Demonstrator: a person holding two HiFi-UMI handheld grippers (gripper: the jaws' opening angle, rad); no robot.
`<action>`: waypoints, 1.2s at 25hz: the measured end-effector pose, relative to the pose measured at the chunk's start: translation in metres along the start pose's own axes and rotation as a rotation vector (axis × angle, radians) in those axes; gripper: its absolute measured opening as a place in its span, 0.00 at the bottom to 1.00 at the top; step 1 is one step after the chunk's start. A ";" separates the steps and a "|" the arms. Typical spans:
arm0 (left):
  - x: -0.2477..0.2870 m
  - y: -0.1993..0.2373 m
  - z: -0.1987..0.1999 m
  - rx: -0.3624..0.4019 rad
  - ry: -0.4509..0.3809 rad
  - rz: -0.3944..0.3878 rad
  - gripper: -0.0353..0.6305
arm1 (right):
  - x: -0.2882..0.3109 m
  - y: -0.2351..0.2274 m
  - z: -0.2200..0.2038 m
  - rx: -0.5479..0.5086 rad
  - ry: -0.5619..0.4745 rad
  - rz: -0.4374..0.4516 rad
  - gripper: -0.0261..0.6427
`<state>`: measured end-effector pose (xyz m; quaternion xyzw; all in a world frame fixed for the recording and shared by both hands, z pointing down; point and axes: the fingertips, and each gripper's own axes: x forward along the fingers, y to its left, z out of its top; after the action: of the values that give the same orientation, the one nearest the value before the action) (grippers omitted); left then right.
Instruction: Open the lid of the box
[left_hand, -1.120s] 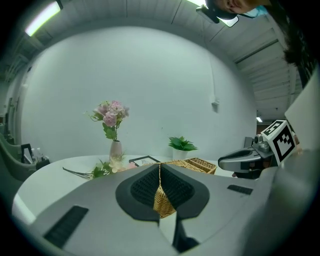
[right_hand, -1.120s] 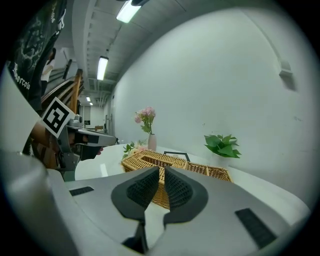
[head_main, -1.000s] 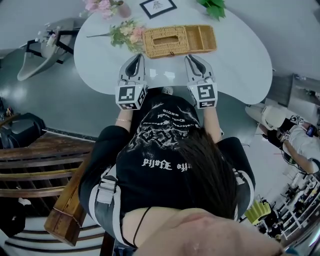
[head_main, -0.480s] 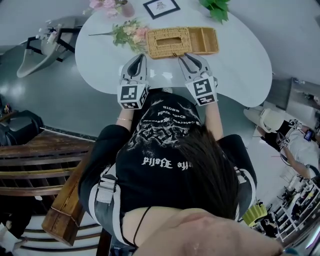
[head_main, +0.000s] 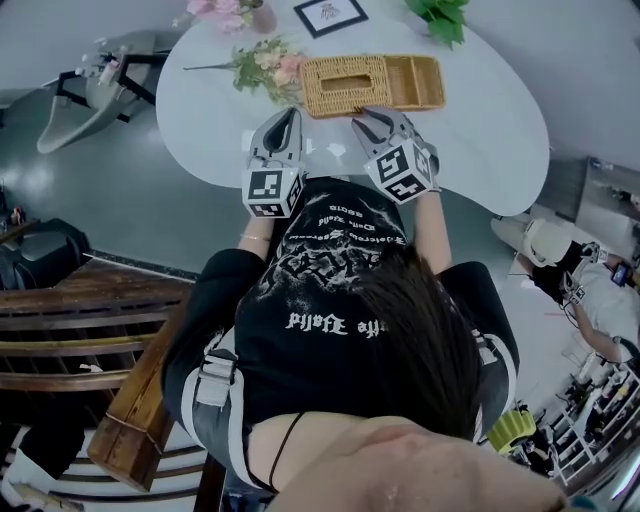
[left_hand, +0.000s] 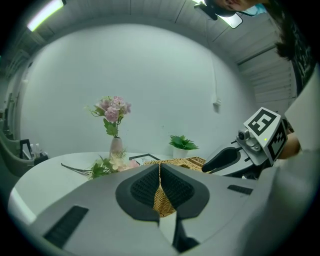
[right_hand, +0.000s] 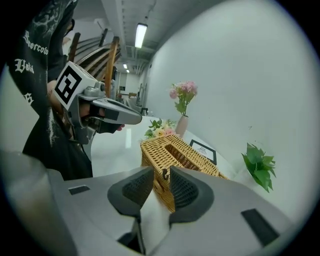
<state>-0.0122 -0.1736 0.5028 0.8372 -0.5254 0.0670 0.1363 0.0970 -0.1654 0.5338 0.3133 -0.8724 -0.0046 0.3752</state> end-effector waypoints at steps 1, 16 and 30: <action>0.000 0.000 -0.001 0.002 0.001 -0.002 0.09 | 0.003 0.000 0.000 -0.008 0.008 0.001 0.22; 0.005 0.023 -0.002 0.000 -0.002 0.026 0.09 | 0.018 -0.007 -0.009 -0.087 0.119 0.018 0.10; 0.016 0.029 0.000 0.002 0.002 0.016 0.09 | 0.013 -0.008 0.000 -0.207 0.162 0.185 0.09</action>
<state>-0.0310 -0.1987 0.5112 0.8329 -0.5321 0.0698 0.1354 0.0945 -0.1793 0.5400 0.1905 -0.8593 -0.0344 0.4735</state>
